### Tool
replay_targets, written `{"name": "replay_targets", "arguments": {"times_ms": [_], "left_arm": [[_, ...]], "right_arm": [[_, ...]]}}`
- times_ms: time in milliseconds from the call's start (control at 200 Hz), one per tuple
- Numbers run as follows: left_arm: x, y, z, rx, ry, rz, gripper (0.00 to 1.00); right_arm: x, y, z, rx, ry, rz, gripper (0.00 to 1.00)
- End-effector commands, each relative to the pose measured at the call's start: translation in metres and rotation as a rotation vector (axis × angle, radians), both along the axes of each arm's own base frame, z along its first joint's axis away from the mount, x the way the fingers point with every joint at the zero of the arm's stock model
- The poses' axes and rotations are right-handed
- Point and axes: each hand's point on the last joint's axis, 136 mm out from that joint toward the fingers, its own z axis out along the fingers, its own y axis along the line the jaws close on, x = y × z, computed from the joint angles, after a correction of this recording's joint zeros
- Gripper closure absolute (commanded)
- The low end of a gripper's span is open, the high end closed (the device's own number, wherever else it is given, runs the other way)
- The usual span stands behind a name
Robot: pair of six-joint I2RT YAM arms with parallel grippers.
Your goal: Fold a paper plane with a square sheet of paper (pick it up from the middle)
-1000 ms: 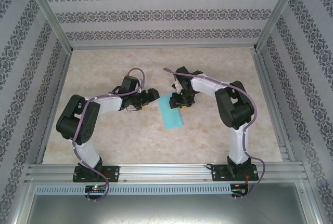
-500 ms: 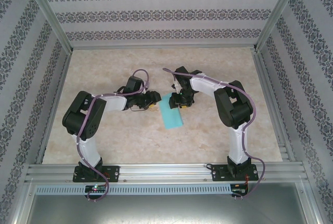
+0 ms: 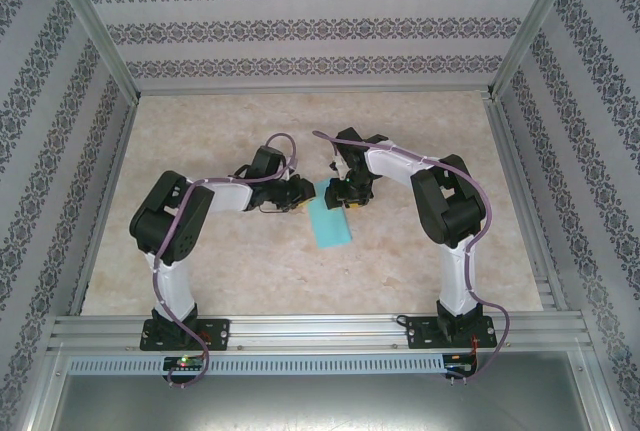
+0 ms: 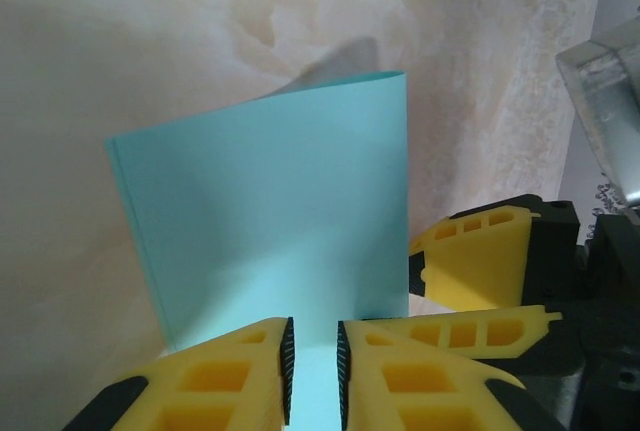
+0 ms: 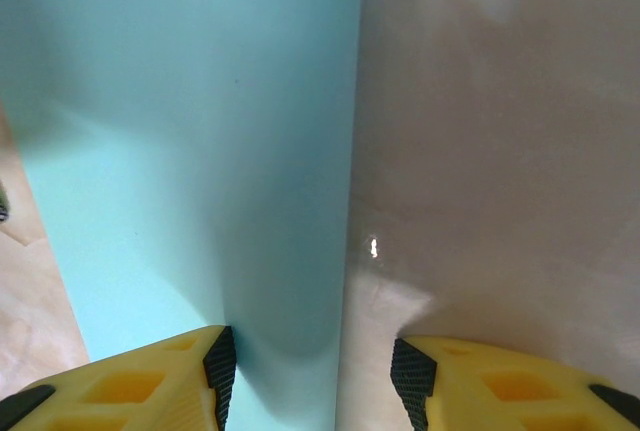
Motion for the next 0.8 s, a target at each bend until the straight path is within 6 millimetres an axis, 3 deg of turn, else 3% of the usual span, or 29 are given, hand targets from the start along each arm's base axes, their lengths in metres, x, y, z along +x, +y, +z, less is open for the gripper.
{"name": "replay_targets", "arguments": {"times_ms": [0, 505, 794], "left_arm": [[0.002, -0.013, 0.006, -0.028, -0.019, -0.030, 0.80], [-0.008, -0.013, -0.012, 0.009, 0.033, -0.054, 0.87], [-0.030, 0.008, -0.040, 0.163, 0.169, -0.049, 0.93]], "right_arm": [[-0.024, -0.016, -0.070, -0.134, 0.095, 0.015, 0.48], [-0.028, -0.015, -0.074, -0.136, 0.106, 0.021, 0.48], [-0.027, -0.013, -0.068, -0.127, 0.094, 0.020, 0.48]]}}
